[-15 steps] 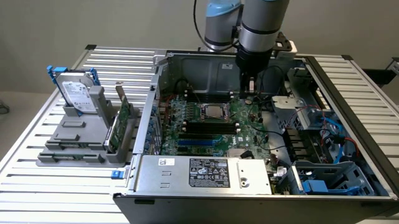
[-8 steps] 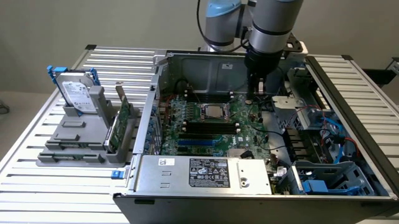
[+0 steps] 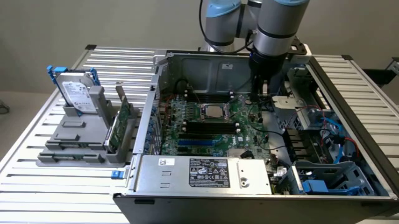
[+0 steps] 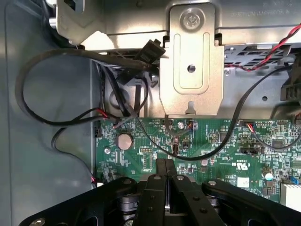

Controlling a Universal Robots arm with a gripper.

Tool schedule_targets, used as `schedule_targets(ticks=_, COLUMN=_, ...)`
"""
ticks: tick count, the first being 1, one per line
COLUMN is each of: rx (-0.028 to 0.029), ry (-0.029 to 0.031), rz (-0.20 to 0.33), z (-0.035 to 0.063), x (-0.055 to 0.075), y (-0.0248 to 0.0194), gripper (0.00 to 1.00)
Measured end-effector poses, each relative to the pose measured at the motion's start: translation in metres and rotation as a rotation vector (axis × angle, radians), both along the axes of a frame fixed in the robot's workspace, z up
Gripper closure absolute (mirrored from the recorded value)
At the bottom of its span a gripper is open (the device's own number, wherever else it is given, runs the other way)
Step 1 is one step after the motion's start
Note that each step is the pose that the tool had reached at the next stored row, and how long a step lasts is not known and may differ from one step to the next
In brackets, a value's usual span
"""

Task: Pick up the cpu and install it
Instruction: 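Close the cpu cover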

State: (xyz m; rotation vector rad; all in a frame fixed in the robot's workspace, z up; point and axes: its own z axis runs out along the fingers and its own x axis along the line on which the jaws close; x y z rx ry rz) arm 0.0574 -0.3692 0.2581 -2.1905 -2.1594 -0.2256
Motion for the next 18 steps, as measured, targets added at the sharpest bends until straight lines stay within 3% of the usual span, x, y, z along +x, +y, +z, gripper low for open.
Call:
schedule_targets(ticks=3, rx=0.0002, ry=-0.0038, rz=-0.001, z=-0.0042, x=0.000, y=0.0001, gripper=0.89)
schedule_targets(ticks=7, rx=0.0025, ry=-0.0039, rz=-0.001, z=-0.0109, x=0.000, y=0.0013, gripper=0.89)
schedule_targets(ticks=11, rx=0.0178, ry=-0.0034, rz=-0.001, z=-0.0133, x=0.000, y=0.0043, gripper=0.89)
schedule_targets(ticks=13, rx=0.0239, ry=0.0015, rz=-0.001, z=-0.0135, x=0.000, y=0.0058, gripper=0.89)
schedule_targets(ticks=14, rx=0.0262, ry=0.0073, rz=-0.001, z=-0.0135, x=0.000, y=0.0062, gripper=0.89)
schedule_targets(ticks=15, rx=0.0280, ry=0.0176, rz=-0.001, z=-0.0136, x=0.000, y=0.0064, gripper=0.89)
schedule_targets(ticks=17, rx=0.0304, ry=0.0452, rz=-0.001, z=-0.0136, x=0.000, y=0.0065, gripper=0.89)
schedule_targets(ticks=18, rx=0.0316, ry=0.0620, rz=-0.002, z=-0.0136, x=0.000, y=0.0065, gripper=0.89)
